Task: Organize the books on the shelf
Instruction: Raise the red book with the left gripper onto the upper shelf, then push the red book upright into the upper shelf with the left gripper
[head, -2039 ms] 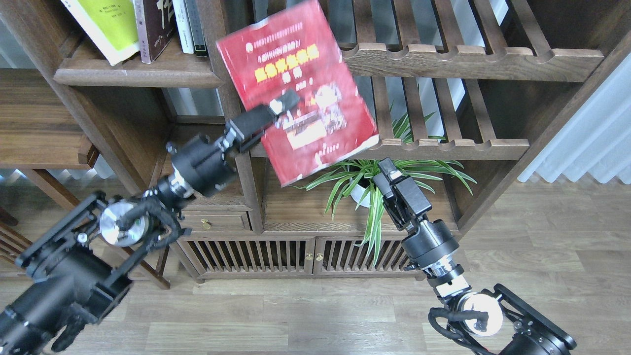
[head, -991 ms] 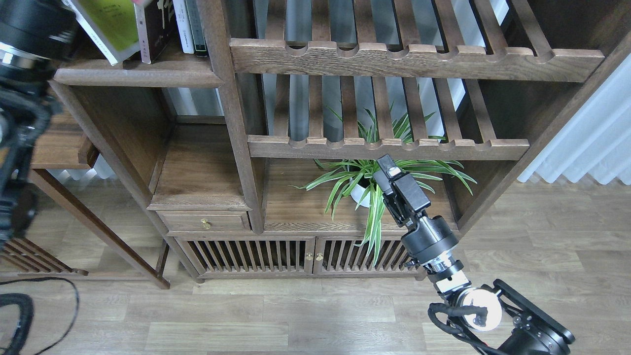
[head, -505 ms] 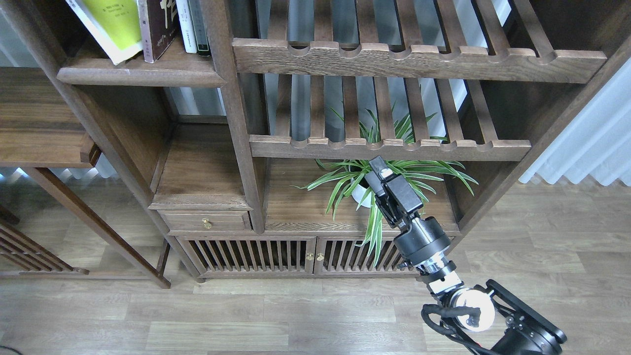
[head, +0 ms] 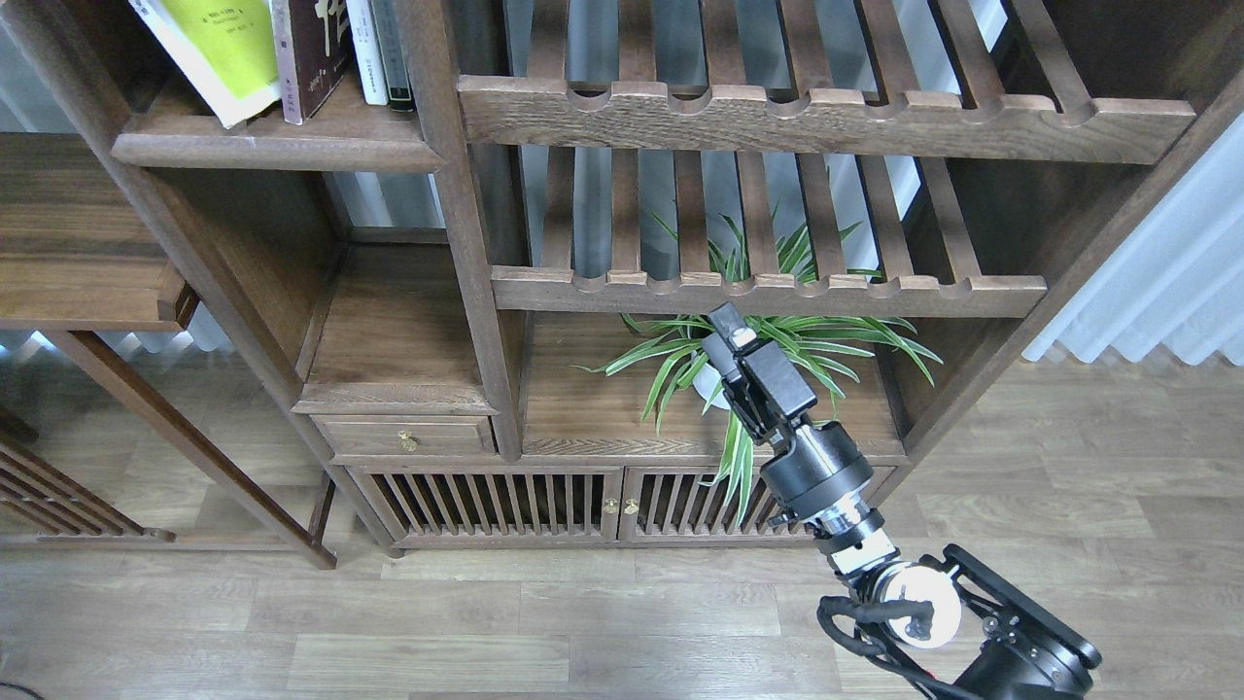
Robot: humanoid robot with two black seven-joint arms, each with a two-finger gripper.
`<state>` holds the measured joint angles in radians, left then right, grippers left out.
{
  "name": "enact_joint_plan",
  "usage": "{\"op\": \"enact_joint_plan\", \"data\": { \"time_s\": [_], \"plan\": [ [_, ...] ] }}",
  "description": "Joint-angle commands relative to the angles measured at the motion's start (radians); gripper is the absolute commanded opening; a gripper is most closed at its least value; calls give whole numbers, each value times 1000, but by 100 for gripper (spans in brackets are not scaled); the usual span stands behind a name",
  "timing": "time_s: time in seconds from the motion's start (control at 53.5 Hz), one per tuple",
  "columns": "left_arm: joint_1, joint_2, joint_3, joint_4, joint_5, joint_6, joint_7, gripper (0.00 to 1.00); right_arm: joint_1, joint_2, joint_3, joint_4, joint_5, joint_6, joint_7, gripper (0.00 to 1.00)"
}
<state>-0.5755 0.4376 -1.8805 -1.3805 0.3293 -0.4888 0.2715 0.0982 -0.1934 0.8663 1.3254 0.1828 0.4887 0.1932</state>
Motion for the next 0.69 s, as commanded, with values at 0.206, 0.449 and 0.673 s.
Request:
{"op": "enact_joint_plan", "data": {
  "time_s": [0.206,0.449,0.673],
  "plan": [
    [31,-207,-15,-2,255,0,2,0,0,15,-46,2,0,0,0,79],
    [22,-267,-23,-2,366,0,2,0,-9,8,-46,0,-2,0,0,79],
    [22,-266,-20,0,422,0,0,0,-9,2,-43,0,-2,0,0,79]
  ]
}}
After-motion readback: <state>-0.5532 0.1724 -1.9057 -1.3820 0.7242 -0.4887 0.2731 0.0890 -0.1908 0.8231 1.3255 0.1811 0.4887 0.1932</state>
